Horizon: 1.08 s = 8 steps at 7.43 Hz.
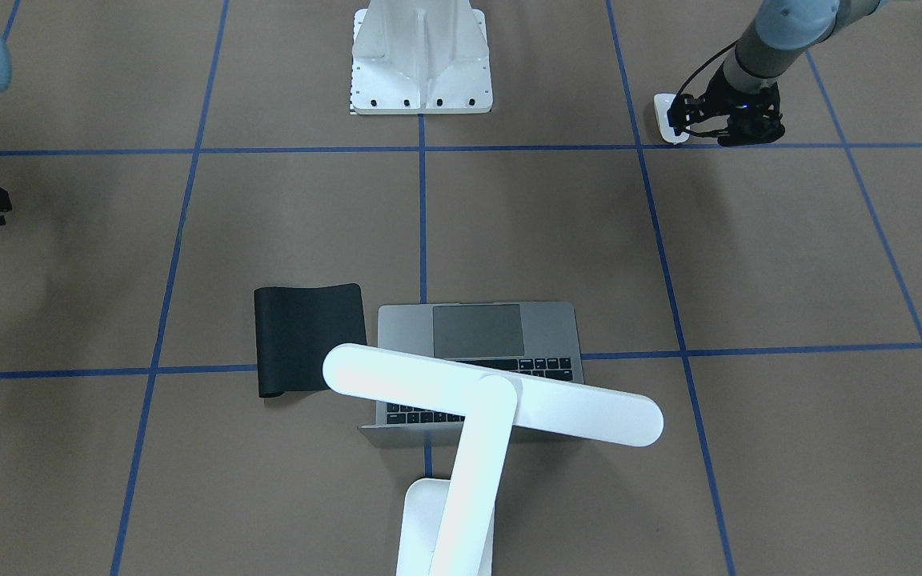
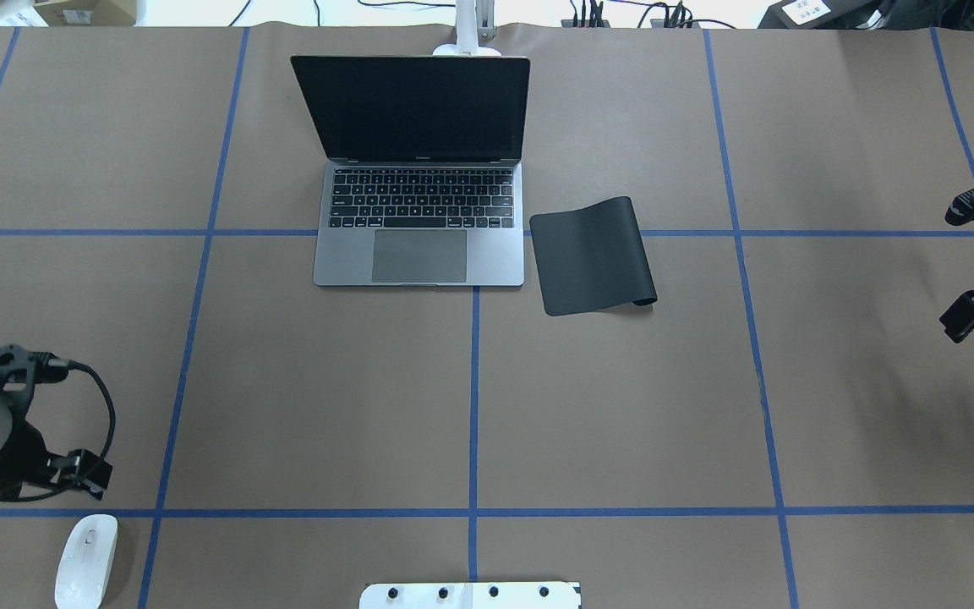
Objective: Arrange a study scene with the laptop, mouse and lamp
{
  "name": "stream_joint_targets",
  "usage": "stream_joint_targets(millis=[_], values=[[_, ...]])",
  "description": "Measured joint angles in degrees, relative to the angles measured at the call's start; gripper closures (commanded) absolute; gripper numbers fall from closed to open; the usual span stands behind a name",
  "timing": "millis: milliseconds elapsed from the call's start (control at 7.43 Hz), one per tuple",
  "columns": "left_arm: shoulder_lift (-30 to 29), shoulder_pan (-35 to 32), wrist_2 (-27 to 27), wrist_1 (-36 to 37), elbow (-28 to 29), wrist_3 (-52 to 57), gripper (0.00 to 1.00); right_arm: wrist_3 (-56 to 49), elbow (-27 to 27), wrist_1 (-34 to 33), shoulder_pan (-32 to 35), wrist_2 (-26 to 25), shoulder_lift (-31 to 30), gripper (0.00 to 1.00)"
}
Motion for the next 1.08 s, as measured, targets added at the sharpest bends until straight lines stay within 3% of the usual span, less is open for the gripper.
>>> stream_joint_targets(millis=[538, 673, 1077], values=[[0.5, 10.8, 5.5, -3.7, 1.5, -5.6, 0.0, 0.0, -0.2, -0.5, -0.2, -0.3, 0.3, 0.0], [0.6, 12.0, 6.3, -4.1, 1.7, -5.6, 0.06, 0.0, -0.2, -0.5, -0.2, -0.3, 0.4, 0.0], [1.0, 13.7, 7.5, -4.3, 2.0, -5.6, 0.4, 0.0, -0.2, -1.4, 0.1, -0.3, 0.7, 0.0]])
